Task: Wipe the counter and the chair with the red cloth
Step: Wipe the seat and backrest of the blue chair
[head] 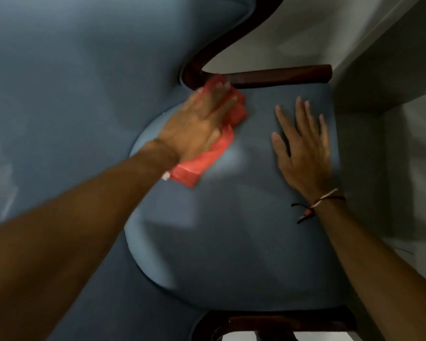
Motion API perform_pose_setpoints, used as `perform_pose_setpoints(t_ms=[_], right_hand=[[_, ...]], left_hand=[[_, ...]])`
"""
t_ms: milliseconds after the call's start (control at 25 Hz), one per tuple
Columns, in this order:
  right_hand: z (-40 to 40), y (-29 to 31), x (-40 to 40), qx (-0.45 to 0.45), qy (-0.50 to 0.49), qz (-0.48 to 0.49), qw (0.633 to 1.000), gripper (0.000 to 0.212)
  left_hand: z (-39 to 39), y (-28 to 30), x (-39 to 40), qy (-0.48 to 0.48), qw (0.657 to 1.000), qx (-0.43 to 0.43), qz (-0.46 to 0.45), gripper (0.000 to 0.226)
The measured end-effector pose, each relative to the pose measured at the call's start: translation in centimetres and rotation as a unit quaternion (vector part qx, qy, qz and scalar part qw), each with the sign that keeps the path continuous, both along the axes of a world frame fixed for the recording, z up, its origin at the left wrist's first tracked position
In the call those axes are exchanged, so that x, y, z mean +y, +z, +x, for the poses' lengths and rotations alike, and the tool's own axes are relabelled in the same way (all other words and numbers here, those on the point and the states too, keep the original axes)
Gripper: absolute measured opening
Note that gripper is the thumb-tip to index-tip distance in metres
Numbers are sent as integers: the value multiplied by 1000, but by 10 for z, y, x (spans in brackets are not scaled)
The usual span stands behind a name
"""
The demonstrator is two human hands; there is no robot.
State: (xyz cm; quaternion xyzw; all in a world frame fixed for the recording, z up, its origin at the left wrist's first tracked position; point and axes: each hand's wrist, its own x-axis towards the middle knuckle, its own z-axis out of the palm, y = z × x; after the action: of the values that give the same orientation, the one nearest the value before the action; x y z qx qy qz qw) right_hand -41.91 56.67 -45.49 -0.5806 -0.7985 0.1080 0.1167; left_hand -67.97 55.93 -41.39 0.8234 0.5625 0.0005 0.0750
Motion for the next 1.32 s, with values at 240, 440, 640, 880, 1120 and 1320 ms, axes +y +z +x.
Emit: perform_pose_setpoints(t_ms=[240,440,640,880,1120,1320], right_hand=[[0,-6,-2,6,-7,36,999,56],[3,-6,-1,27,-3,51,998,55],[-11,-18,-8,-7,-18,20,1000,56],[6,-5,-22,-24,-18,22,999,55],[-2,-4,2,-41,-29,42,998,56],[-5,7,-3,-43,-27,19,999,57]], left_hand=[[7,-10,-7,62,992,-96,54,51],[4,-14,-7,232,963,-138,-12,61],[-11,-18,-21,271,949,-154,-55,59],[-11,-10,-99,336,935,-109,-20,62],[-18,-16,-138,492,860,-137,-7,73],[41,1,-207,635,754,-166,30,65]])
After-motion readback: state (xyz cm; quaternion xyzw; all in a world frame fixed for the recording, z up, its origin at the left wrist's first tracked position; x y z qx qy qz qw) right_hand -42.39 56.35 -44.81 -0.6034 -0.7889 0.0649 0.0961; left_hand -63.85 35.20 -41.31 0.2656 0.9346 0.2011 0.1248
